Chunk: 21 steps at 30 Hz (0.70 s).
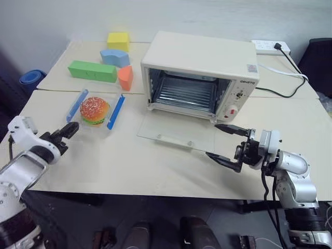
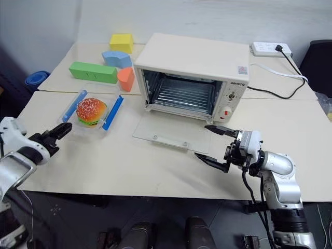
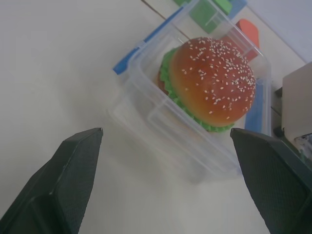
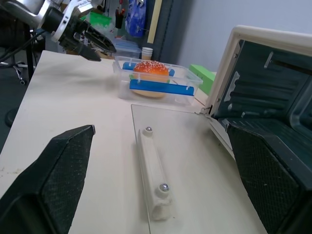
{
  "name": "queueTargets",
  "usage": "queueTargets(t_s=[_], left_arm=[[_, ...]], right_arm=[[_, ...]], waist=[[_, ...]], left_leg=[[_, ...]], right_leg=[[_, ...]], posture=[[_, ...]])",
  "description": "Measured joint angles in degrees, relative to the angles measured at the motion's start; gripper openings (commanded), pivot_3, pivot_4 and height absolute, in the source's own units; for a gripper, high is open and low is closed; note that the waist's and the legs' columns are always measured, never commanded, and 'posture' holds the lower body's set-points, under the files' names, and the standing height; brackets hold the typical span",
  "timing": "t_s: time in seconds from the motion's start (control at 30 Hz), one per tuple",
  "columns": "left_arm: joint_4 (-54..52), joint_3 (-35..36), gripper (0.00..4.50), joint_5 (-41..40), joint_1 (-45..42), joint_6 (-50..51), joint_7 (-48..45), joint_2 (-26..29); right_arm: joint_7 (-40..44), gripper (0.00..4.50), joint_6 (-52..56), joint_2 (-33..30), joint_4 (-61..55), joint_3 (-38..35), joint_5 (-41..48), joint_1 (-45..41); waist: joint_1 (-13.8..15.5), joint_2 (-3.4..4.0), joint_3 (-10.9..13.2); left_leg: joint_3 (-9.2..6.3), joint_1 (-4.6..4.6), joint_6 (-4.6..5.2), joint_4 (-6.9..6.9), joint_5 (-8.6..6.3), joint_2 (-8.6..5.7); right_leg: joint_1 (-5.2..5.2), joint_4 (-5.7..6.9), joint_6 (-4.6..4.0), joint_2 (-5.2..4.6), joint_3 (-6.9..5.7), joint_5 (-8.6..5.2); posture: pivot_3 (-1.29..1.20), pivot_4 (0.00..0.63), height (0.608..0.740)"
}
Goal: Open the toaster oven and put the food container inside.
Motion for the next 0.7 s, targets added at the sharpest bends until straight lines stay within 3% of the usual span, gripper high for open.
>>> queueTargets(t_s=[0.1,0.2,0.57,0.63,0.7], left_arm=[[4.77,-1.81,4.45,-0.41,-3.81,1.4,3.14,0.56],[8.9,-2.8,3.88,-0.2,-5.42,3.16,5.17,1.38],[18.39,-5.41,0.77,7.08,-10.81,3.68,3.12,6.04],[19.99,-6.06,0.31,8.54,-12.62,3.94,0.2,8.22],[20.58,-7.18,0.26,9.93,-13.91,4.68,-2.25,10.8]], right_arm=[[-0.84,4.5,0.29,-0.04,-1.42,-0.03,0.0,0.69],[-2.39,4.5,0.79,-0.06,-3.18,-0.1,0.0,1.78],[-6.99,4.5,2.35,-0.05,-6.47,-0.09,-0.2,1.39],[-7.54,4.5,2.68,-0.05,-6.47,-0.08,-0.28,1.18],[-7.6,4.5,2.69,-0.04,-6.47,0.02,-0.28,0.86]], waist=[[-0.18,0.0,0.0],[-0.28,-0.02,-0.01],[-0.29,-0.02,-0.01],[-0.27,-0.04,0.0],[-0.35,-0.04,0.0]], left_leg=[[0.03,0.02,-0.03,0.02,0.02,-0.01],[0.03,0.03,-0.08,0.01,0.04,0.01],[0.06,0.0,-0.13,0.01,0.07,-0.01],[0.03,-0.02,-0.14,0.01,0.07,0.0],[0.07,0.0,-0.14,0.0,0.07,-0.01]], right_leg=[[0.0,0.04,0.0,0.01,0.02,0.0],[-0.02,0.06,0.0,0.04,0.03,0.0],[-0.07,0.08,0.0,0.04,0.05,0.0],[-0.09,0.09,0.0,0.04,0.02,0.0],[-0.08,0.09,0.0,0.04,0.06,0.0]], posture=[[0.0,0.15,0.74],[0.0,0.15,0.74],[0.0,0.15,0.74],[0.0,0.15,0.74],[0.0,0.15,0.74]])
